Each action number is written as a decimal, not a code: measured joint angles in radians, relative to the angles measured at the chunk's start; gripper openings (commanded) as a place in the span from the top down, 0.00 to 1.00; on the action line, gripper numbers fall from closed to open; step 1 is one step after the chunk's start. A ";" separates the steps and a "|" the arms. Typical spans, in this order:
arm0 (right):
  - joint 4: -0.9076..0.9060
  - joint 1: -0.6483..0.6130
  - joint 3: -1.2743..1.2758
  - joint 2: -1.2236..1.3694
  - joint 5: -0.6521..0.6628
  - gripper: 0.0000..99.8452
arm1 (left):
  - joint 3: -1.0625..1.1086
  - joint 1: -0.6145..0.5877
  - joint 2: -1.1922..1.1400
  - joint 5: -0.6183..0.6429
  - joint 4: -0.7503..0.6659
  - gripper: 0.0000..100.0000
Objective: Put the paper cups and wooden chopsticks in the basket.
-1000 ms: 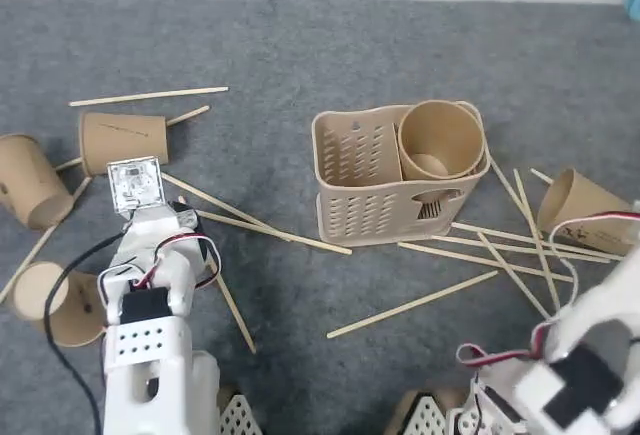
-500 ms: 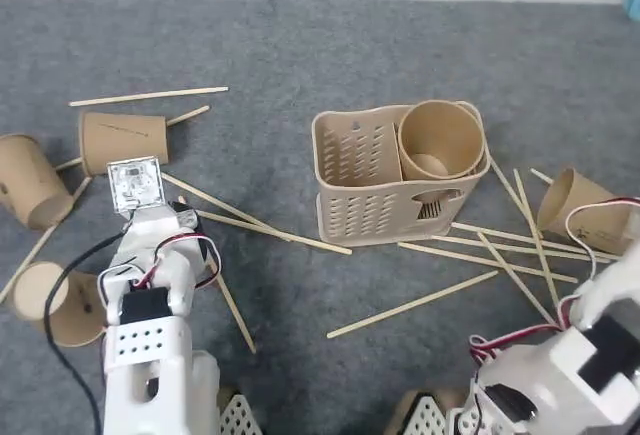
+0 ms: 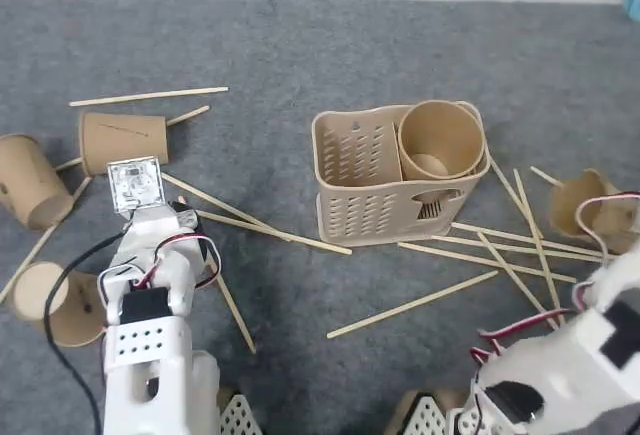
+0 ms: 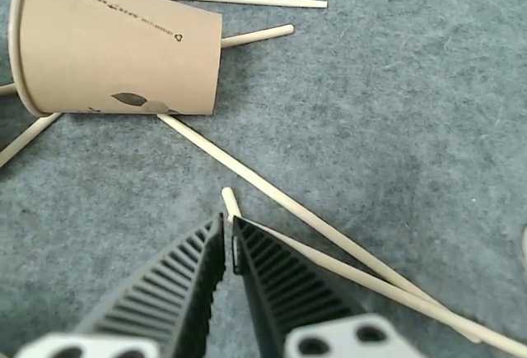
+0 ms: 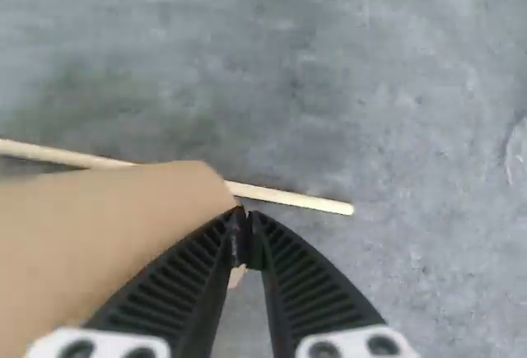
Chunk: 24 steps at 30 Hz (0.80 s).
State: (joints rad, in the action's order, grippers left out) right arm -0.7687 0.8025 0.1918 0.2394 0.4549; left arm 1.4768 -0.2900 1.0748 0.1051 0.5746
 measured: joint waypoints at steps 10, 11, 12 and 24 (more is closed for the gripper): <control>-0.005 0.126 -0.123 0.250 0.020 0.99 | 0.000 0.000 0.000 0.000 0.000 0.99; -0.006 0.130 -0.137 0.262 0.028 0.99 | 0.000 0.000 0.000 0.000 0.000 0.99; -0.006 0.133 -0.149 0.273 0.029 0.99 | 0.000 0.000 0.000 0.000 0.000 0.99; -0.374 0.180 -0.471 0.281 0.021 0.99 | 0.000 0.000 0.000 0.000 0.000 0.99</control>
State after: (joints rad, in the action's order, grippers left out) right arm -1.1431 0.9820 -0.2793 0.5201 0.4764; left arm 1.4768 -0.2900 1.0748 0.1051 0.5746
